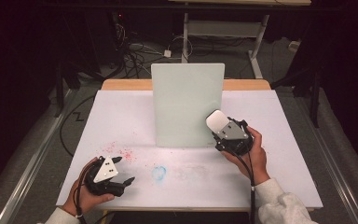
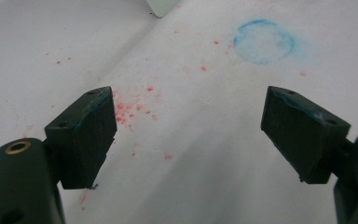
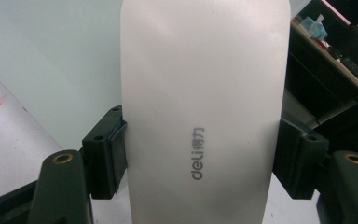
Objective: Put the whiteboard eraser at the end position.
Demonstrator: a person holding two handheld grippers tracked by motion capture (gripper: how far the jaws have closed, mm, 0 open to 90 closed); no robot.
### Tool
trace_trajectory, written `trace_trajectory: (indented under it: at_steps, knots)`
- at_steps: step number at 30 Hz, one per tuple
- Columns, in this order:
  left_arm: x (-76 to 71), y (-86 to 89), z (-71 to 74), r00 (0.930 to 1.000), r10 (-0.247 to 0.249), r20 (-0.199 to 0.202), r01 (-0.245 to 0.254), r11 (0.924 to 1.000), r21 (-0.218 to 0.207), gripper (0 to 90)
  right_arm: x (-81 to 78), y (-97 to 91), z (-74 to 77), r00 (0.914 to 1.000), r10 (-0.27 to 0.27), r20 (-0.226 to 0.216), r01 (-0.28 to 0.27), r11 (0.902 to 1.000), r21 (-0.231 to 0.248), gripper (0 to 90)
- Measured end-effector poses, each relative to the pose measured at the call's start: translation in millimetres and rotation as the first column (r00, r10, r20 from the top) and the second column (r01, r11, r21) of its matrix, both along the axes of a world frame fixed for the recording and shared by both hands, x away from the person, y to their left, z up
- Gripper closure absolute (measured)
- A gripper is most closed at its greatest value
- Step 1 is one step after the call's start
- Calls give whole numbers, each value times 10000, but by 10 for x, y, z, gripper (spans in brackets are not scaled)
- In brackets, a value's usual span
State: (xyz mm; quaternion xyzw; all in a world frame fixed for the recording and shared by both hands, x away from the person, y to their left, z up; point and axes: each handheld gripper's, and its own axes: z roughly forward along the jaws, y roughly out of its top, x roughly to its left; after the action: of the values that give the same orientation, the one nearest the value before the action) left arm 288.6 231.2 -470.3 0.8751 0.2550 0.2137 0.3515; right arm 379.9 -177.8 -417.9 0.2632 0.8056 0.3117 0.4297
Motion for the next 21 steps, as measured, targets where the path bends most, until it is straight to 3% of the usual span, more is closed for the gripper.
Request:
trace_trajectory:
  at_steps: [11, 21]
  knots:
    - [30, -72, 11, 9996, -265, 79, 264, 9996, 127, 177, -146, -109, 131, 9975, 655, -268, -626, 9934, 965, 308]
    - [32, -70, 18, 9996, -246, 122, 245, 9996, 128, 177, -275, -80, 195, 9917, 1267, -238, -1226, 9841, 1285, 308]
